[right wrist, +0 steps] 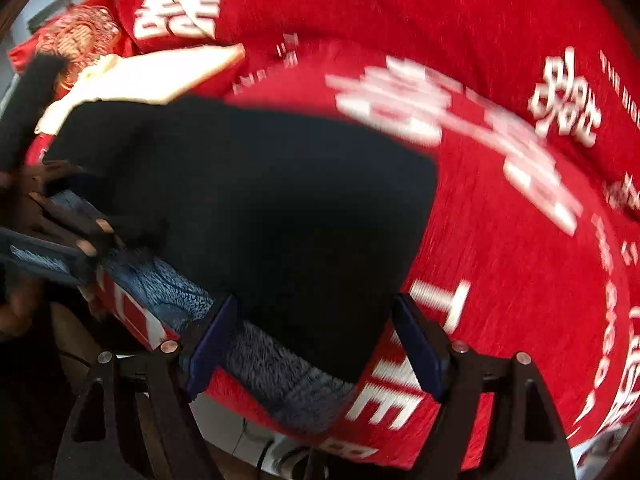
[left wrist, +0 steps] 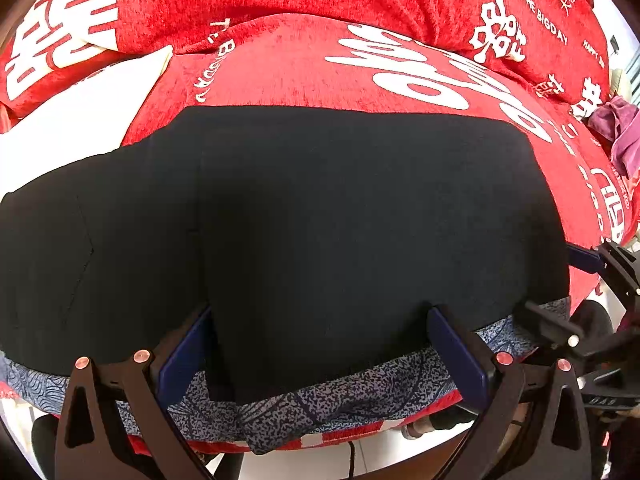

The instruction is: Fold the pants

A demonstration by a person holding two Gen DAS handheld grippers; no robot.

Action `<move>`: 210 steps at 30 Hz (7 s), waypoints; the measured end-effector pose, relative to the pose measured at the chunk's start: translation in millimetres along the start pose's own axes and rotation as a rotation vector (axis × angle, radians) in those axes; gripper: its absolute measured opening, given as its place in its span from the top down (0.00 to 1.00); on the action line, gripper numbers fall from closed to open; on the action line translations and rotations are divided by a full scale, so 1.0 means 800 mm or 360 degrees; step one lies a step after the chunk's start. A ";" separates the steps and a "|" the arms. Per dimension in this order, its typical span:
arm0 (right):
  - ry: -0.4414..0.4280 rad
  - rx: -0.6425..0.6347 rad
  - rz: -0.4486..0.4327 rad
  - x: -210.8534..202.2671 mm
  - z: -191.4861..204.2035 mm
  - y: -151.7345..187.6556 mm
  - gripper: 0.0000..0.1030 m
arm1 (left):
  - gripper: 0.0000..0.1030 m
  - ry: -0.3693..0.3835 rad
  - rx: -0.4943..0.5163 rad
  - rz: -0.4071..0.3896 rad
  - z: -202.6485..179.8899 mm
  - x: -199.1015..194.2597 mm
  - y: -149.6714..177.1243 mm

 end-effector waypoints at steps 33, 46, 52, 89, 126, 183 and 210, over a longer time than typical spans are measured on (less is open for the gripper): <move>-0.0016 -0.0450 -0.0074 0.022 0.119 -0.113 0.00 | 0.00 -0.0227 -0.0760 -0.0211 0.214 -0.086 0.039; -0.0003 -0.0630 0.0023 0.080 0.196 -0.168 0.00 | 0.00 -0.0378 -0.0693 -0.0228 0.220 -0.090 0.062; -0.0100 -0.0709 -0.0091 0.060 0.229 -0.200 0.00 | 0.00 -0.0393 -0.0985 -0.0269 0.272 -0.103 0.092; -0.0894 -0.1421 0.0143 0.106 0.531 -0.321 0.54 | 0.00 -0.0204 -0.1047 -0.0450 0.302 -0.130 0.126; -0.1028 -0.1438 -0.0194 -0.015 0.476 -0.291 0.63 | 0.48 0.0550 -0.0171 -0.0285 0.355 -0.178 0.104; -0.0336 0.0374 -0.0216 -0.074 -0.099 0.037 0.17 | 0.12 0.0440 0.0408 0.0027 -0.151 -0.069 0.013; -0.0590 0.0642 -0.0084 0.006 -0.064 -0.007 0.91 | 0.03 0.0015 0.0291 -0.0042 -0.076 0.003 0.023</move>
Point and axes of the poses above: each gripper's, at about its wrist camera, not at the fingertips, and x roughly the way its jaws point, z to its left, y to its underside, the point moved 3 cm from there along x, roughly the way its jaws point, and after that the axes turned 8 degrees about y, right-handed, at the moved point
